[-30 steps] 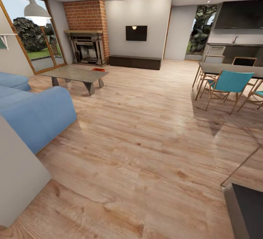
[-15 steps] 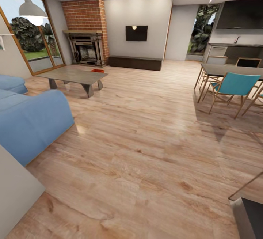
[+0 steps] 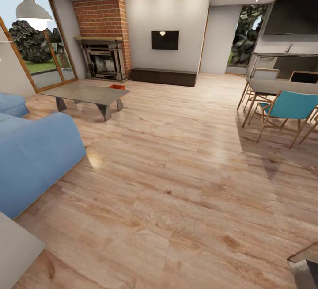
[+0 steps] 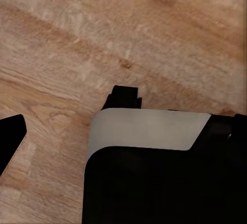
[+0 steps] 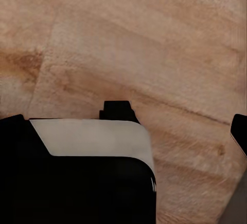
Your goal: Move the two storage containers from the living room to the garage. In the garage, place one container on the floor and stack the other container on top of it (either order is fine).
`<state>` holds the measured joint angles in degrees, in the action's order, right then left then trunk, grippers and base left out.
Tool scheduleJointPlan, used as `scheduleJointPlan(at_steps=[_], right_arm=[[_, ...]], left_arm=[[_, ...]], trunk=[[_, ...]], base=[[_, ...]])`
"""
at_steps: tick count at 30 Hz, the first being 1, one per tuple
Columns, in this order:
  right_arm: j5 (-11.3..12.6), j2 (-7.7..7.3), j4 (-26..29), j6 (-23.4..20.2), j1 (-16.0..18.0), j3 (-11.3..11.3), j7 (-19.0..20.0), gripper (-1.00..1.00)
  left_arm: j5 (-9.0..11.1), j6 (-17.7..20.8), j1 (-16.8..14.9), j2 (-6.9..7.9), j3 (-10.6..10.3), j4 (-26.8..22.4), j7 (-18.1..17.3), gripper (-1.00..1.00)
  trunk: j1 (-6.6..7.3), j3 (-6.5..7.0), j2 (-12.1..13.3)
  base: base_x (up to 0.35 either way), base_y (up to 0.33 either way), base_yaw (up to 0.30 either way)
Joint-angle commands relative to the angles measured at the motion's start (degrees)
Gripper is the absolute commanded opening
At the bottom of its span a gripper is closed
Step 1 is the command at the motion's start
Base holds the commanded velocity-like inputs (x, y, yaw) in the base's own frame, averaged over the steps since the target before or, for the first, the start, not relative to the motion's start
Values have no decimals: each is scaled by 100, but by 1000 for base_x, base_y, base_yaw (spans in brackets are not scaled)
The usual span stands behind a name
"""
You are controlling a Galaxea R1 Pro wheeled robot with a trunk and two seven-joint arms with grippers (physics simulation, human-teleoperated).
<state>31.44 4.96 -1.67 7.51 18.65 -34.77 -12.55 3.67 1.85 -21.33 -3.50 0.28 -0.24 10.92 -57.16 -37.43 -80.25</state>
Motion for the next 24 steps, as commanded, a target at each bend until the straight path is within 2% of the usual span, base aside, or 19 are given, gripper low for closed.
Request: scheduleJointPlan(at_steps=[1, 24], right_arm=[[55, 5, -18, 32, 7, -48, -2, 100], [55, 5, -18, 31, 7, -48, -1, 100]], left_arm=[[38, 17, -3, -3, -2, -3, 15, 100], [38, 17, -3, -1, -2, -3, 15, 100]], trunk=[[-3, -5, -2], [-3, -5, -2]], base=[[322, 0, 0], [320, 0, 0]])
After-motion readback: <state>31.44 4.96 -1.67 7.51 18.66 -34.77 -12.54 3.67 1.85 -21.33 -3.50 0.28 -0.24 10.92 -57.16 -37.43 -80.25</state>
